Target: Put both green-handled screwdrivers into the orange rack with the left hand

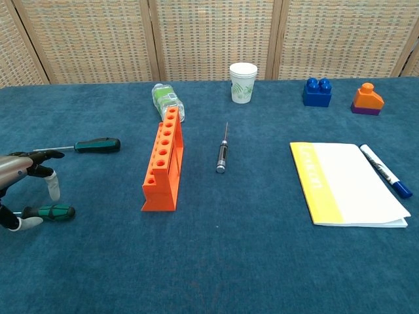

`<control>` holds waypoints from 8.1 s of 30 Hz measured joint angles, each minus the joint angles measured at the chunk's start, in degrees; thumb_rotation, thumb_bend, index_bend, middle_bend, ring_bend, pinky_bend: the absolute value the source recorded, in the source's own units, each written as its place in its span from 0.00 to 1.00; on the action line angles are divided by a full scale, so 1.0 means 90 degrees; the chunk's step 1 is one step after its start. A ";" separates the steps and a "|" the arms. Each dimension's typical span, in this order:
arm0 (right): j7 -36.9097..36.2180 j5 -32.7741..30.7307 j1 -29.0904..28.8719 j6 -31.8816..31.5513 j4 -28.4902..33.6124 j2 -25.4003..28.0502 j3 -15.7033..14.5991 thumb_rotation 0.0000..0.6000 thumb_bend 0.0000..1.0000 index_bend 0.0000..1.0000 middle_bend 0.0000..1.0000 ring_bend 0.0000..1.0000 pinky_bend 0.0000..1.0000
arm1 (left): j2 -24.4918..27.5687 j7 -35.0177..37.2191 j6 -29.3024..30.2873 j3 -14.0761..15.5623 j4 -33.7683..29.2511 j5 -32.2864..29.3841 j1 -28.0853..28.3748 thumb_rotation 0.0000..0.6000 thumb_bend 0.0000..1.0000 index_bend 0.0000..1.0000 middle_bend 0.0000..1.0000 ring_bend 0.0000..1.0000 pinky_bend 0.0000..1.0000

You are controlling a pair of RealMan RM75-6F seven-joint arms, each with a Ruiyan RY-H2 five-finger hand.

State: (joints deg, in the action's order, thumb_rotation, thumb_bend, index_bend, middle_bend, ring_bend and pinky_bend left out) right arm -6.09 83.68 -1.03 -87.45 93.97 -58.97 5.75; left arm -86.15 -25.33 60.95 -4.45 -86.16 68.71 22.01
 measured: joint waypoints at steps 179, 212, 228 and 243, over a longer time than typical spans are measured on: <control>-0.0230 -0.0640 -0.0262 0.0814 -0.0025 0.0163 0.0066 1.00 0.00 0.00 0.00 0.00 0.00 | -0.0768 0.7201 -0.0153 -0.0362 0.0465 0.1481 0.1626 1.00 0.37 0.45 0.00 0.00 0.00; -0.0102 -0.0663 -0.0272 0.0821 0.0011 0.0154 0.0056 1.00 0.00 0.00 0.00 0.00 0.00 | 0.1004 0.5593 0.0499 -0.0731 -0.0217 0.1068 0.1290 1.00 0.00 0.03 0.00 0.00 0.00; 0.0568 -0.1004 -0.0384 0.0909 0.0035 -0.0042 0.0154 1.00 0.00 0.00 0.00 0.00 0.00 | -0.0064 0.2816 -0.1505 -0.1008 0.2596 -0.1268 0.2167 1.00 0.00 0.32 0.00 0.00 0.00; 0.0703 -0.1227 -0.0448 0.1030 -0.0068 -0.0117 0.0222 1.00 0.00 0.00 0.00 0.00 0.00 | -0.0937 0.2392 -0.2321 -0.1058 0.3790 -0.1548 0.2727 1.00 0.11 0.45 0.00 0.00 0.00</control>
State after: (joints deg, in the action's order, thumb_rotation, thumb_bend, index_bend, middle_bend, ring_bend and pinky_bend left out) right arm 0.23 72.63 -5.06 -78.18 93.36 -60.02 7.75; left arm -94.58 -3.80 40.06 -13.98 -52.05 54.78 46.55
